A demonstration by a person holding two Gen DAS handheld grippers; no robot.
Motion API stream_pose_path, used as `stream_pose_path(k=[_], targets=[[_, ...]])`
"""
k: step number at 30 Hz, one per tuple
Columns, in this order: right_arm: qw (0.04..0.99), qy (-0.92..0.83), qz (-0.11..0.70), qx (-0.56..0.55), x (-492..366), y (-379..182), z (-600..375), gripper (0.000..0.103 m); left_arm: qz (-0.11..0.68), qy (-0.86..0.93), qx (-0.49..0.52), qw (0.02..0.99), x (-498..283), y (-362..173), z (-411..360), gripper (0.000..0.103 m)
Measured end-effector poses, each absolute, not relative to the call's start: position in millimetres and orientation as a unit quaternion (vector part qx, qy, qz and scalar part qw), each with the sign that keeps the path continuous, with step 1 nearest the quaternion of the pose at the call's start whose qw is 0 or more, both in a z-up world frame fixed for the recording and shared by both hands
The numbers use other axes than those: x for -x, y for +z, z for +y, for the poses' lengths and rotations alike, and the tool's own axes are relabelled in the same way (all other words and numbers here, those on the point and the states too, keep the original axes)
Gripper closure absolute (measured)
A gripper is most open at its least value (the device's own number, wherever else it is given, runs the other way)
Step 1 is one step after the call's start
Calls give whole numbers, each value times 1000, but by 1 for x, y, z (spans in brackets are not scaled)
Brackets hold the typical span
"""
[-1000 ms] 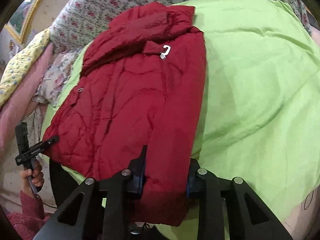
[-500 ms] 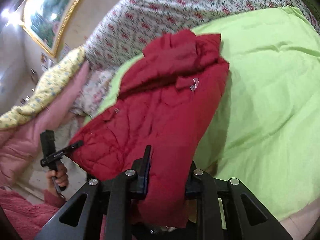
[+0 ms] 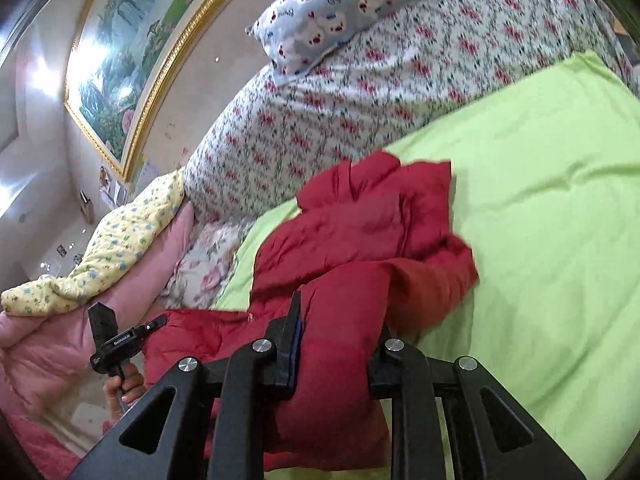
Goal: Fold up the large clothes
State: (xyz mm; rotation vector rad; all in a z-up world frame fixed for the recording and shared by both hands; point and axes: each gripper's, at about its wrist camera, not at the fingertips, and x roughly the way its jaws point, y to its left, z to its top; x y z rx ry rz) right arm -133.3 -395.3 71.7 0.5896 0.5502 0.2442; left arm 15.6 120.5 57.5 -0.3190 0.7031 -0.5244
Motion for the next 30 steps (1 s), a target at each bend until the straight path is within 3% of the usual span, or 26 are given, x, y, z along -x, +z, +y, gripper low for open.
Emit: stream_pose_path(k=[30], targets=[[934, 6, 242, -261, -12, 64, -424, 82, 349, -165, 174, 906, -167, 49, 72, 87]])
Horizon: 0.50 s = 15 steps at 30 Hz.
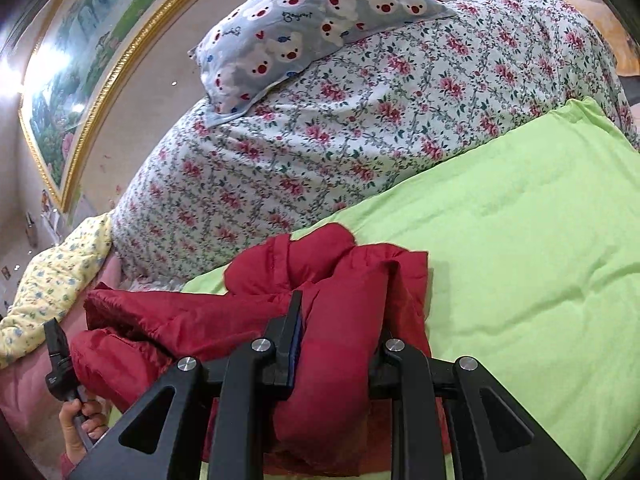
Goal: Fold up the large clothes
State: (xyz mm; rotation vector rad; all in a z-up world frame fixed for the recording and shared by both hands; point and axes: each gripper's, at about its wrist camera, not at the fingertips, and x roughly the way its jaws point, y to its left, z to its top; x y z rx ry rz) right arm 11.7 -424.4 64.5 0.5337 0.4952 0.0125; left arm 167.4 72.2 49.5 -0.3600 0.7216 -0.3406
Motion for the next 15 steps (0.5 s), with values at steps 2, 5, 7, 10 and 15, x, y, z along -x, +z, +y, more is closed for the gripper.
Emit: stream_pose_path(k=[2, 5, 7, 10, 15], targets=[[935, -4, 244, -258, -21, 62, -426, 82, 353, -161, 176, 905, -178, 47, 69, 87], [935, -16, 249, -254, -37, 57, -428, 82, 360, -152, 173, 904, -195, 43, 63, 87], [934, -25, 252, -252, -50, 52, -429, 82, 365, -147, 174, 903, -207, 40, 58, 87], [930, -38, 258, -260, -68, 41, -433, 82, 375, -135, 182, 899, -228, 31, 53, 86], [922, -56, 277, -267, -102, 19, -442, 82, 392, -123, 194, 891, -261, 9, 49, 84]])
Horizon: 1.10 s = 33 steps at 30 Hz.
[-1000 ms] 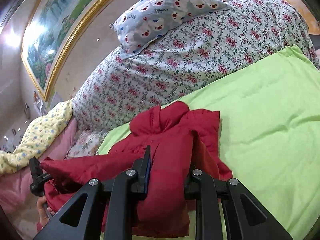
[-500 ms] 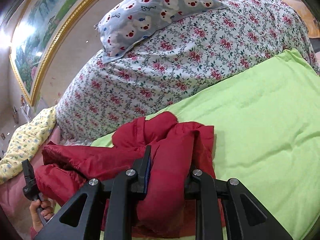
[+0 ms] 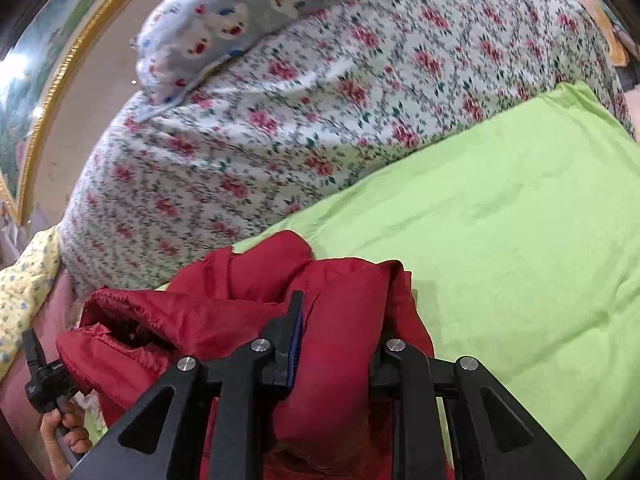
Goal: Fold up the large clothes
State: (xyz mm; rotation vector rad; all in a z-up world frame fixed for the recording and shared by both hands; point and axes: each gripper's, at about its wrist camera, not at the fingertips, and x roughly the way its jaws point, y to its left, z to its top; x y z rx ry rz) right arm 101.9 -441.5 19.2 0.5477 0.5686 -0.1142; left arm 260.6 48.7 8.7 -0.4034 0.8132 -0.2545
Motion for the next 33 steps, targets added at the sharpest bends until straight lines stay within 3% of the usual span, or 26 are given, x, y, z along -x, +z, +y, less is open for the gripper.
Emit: stream_pose_path(k=[20, 22, 26, 33], targets=[[904, -71, 336, -255, -195, -40, -459, 81, 459, -106, 151, 869, -352, -44, 16, 77], [903, -71, 338, -255, -197, -41, -459, 81, 455, -114, 155, 869, -347, -40, 21, 72], [903, -69, 335, -261, -197, -44, -461, 80, 425, -92, 145, 889, -314, -16, 36, 31], [902, -72, 334, -264, -198, -44, -461, 80, 374, -150, 124, 907, -235, 20, 35, 30]])
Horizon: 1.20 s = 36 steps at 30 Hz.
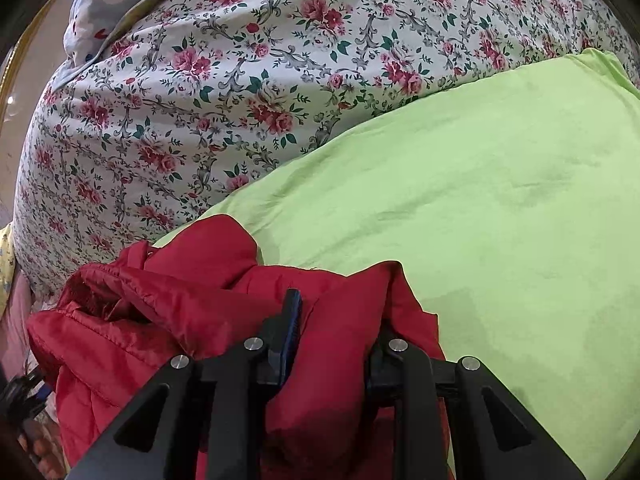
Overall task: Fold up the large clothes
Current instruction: 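Release the hem and press the folded coat flat with both grippers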
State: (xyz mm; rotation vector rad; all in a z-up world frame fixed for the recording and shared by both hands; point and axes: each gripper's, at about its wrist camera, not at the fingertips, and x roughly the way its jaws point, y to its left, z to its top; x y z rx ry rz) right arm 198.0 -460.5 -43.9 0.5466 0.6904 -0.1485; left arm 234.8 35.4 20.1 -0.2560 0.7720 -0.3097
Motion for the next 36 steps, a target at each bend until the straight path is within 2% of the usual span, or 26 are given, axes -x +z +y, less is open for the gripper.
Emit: stream_pose_path(k=[4, 9, 12, 14, 16, 18, 22, 24, 28, 30, 32, 36], targets=[[903, -70, 332, -265, -198, -43, -459, 77, 395, -210, 80, 891, -220, 9, -3, 30], [902, -68, 325, -277, -184, -31, -459, 70, 418, -168, -8, 893, -232, -27, -39, 27], [909, -76, 303, -276, -158, -12, -455, 54, 420, -157, 2, 894, -242, -35, -36, 26], [928, -94, 267, -243, -131, 8, -443, 33, 420, -151, 2, 895, -245, -34, -36, 26], [943, -89, 247, -204, -113, 19, -426, 25, 418, -145, -4, 897, -246, -36, -39, 26], [947, -66, 261, -175, -111, 20, -410, 25, 415, -138, -13, 899, -246, -37, -42, 25], [931, -34, 350, -99, -136, -6, -378, 26, 411, -136, -18, 901, -242, -32, -41, 26], [919, -38, 381, -99, -148, -25, -382, 27, 405, -133, -21, 905, -241, -29, -36, 26], [908, -48, 396, -126, -163, -43, -399, 25, 413, -127, -19, 902, -253, -37, -27, 24], [902, -46, 402, -153, -169, -46, -408, 24, 422, -126, -9, 898, -265, -42, -25, 18], [898, -48, 406, -161, -170, -49, -411, 24, 432, -123, 1, 894, -275, -47, -25, 16], [898, -50, 408, -156, -172, -52, -411, 23, 436, -120, 4, 892, -280, -48, -27, 15]])
